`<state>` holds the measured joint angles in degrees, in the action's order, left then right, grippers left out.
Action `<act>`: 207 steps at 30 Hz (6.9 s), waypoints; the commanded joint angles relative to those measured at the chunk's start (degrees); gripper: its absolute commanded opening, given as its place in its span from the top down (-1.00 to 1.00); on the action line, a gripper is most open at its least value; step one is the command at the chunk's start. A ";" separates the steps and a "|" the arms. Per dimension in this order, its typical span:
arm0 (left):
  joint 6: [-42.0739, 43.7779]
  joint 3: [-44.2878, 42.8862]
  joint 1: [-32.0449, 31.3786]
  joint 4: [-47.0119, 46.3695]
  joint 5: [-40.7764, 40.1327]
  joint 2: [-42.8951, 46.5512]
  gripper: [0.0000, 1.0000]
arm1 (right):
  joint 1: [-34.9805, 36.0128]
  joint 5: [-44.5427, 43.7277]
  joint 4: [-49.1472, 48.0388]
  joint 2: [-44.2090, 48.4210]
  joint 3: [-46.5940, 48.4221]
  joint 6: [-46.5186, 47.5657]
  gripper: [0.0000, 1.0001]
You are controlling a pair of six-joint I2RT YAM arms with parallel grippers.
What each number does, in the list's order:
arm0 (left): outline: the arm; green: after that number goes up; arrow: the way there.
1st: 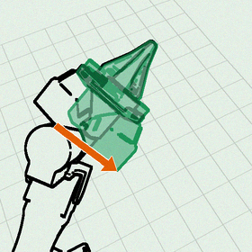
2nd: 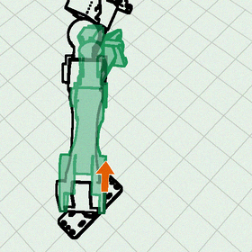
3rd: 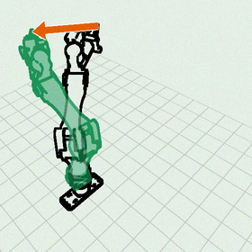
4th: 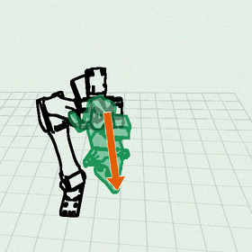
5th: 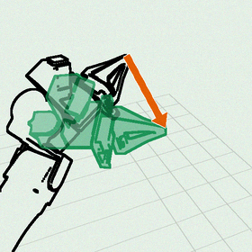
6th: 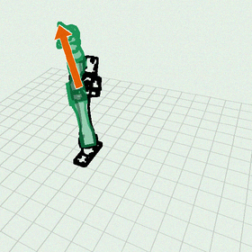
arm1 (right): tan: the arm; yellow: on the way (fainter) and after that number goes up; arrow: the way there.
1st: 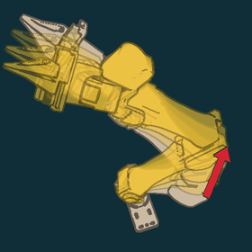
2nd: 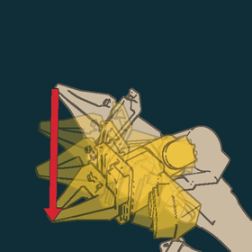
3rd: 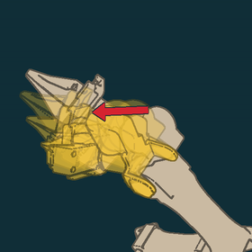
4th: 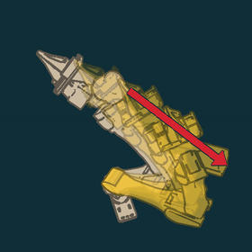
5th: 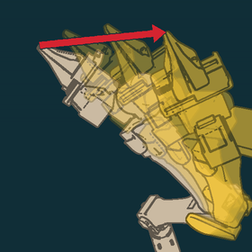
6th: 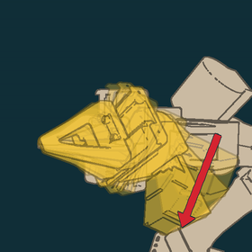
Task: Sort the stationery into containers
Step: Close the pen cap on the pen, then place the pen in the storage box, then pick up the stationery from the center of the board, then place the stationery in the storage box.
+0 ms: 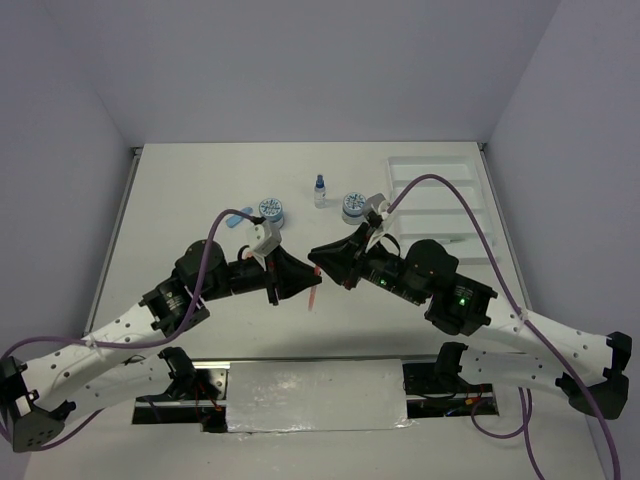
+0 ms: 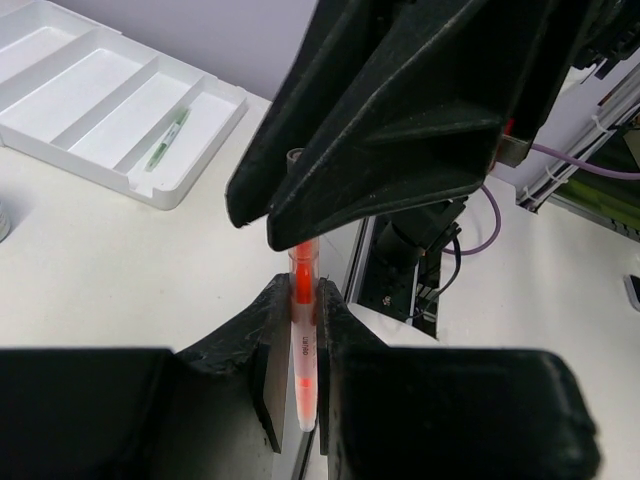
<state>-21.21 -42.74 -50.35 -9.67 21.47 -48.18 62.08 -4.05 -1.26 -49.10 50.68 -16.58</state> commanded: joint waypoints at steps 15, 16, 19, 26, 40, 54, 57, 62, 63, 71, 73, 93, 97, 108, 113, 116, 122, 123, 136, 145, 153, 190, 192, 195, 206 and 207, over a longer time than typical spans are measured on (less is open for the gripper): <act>1.87 -7.09 0.25 -0.61 -7.58 1.60 1.00 | 0.23 2.47 -9.54 -2.22 -14.71 -4.07 1.00; 2.31 -8.66 0.25 -0.52 -7.15 1.43 1.00 | 0.23 2.82 -11.99 -2.84 -16.29 -4.51 1.00; 3.72 -11.92 1.56 0.26 -5.57 0.64 1.00 | 0.32 3.35 -14.81 -5.65 -21.05 -5.92 1.00; 3.28 -16.84 6.92 0.00 0.40 -0.24 1.00 | 1.37 3.70 -17.64 -7.76 -25.89 -7.33 1.00; 1.87 -22.73 10.27 -1.85 4.36 -0.85 1.00 | 5.41 3.26 -22.57 -16.91 -25.46 -9.87 1.00; 5.21 -5.42 8.43 -0.17 0.15 1.01 1.00 | 5.33 -29.73 6.93 13.64 -5.61 -14.87 -0.40; 7.58 -7.09 8.34 -1.83 -1.08 -3.22 1.00 | 5.59 -35.57 14.75 19.64 -2.96 -16.46 -0.43; 15.66 -12.35 8.07 -15.09 6.99 -19.90 1.00 | 5.50 -37.17 23.30 30.90 0.47 -17.00 -0.44; 16.11 -14.02 7.90 -17.55 8.39 -26.63 1.00 | 5.50 -36.82 26.10 32.21 1.61 -17.26 -0.44; 16.28 -43.98 2.29 -26.37 10.43 -64.00 1.00 | 5.42 -34.09 35.70 33.89 4.96 -17.79 -0.45; 17.34 -53.18 1.13 -24.35 9.91 -69.21 1.00 | 5.41 -33.74 37.20 33.90 5.57 -17.87 -0.45; 35.01 -80.04 -4.14 -13.00 2.08 -98.06 0.50 | 4.98 -28.29 43.19 38.20 7.95 -16.74 -0.44; 35.36 -82.41 -3.53 -10.55 2.87 -99.91 0.24 | 4.98 -27.76 42.65 37.24 7.42 -16.38 -0.44; 28.26 -75.92 -3.35 -16.94 0.68 -94.65 -0.59 | 4.98 -28.46 41.42 35.74 7.24 -15.15 -0.45; 20.35 -69.15 -2.13 -22.94 -12.57 -82.61 -0.76 | 4.98 -28.55 39.32 35.30 9.44 -12.43 -0.46; 14.37 -67.48 -0.11 -16.11 -23.62 -74.18 -0.99 | 4.98 -29.16 37.38 35.74 10.23 -10.41 -0.50; 10.17 -52.30 3.04 3.88 -61.82 -47.91 -0.99 | 5.15 -34.61 33.61 27.43 6.20 -9.00 -0.75; 7.79 -51.05 4.63 8.74 -63.99 -44.40 -0.99 | 4.98 -35.05 32.47 24.61 5.75 -8.82 -0.83; -7.80 -24.43 18.71 56.59 -63.91 7.40 -0.99 | 2.34 -16.08 25.60 -38.76 27.97 -8.12 -0.99; -18.22 -19.83 18.97 63.63 -66.54 -2.88 -0.99 | -2.67 -8.07 26.92 -62.14 38.53 -9.17 -0.62; -20.54 -16.53 18.88 62.85 -69.38 0.19 -0.99 | -5.39 -5.27 25.78 -68.76 41.61 -6.81 -0.40; -15.35 -12.10 20.03 57.66 -63.57 5.55 -0.99 | -17.05 -4.91 24.80 -53.39 28.70 -3.11 1.00; -15.18 -12.01 20.03 57.40 -63.40 5.56 -0.99 | -20.76 -7.01 26.99 -49.19 26.94 -3.19 1.00; -15.00 -11.93 20.03 57.22 -62.87 5.03 -0.99 | -30.59 -12.28 28.23 -45.57 24.21 -7.05 1.00; -13.86 -11.58 20.03 56.26 -61.20 5.47 -0.99 | -56.45 -22.58 25.69 -45.72 20.51 -27.62 0.95; -13.86 -11.58 20.03 56.25 -61.03 5.56 -0.99 | -57.24 -22.32 25.86 -46.69 20.78 -28.50 0.95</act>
<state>-36.23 -54.57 -30.55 48.71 -40.29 -43.27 6.68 -23.88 25.45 -94.00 70.91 -38.74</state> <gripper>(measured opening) 0.993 0.339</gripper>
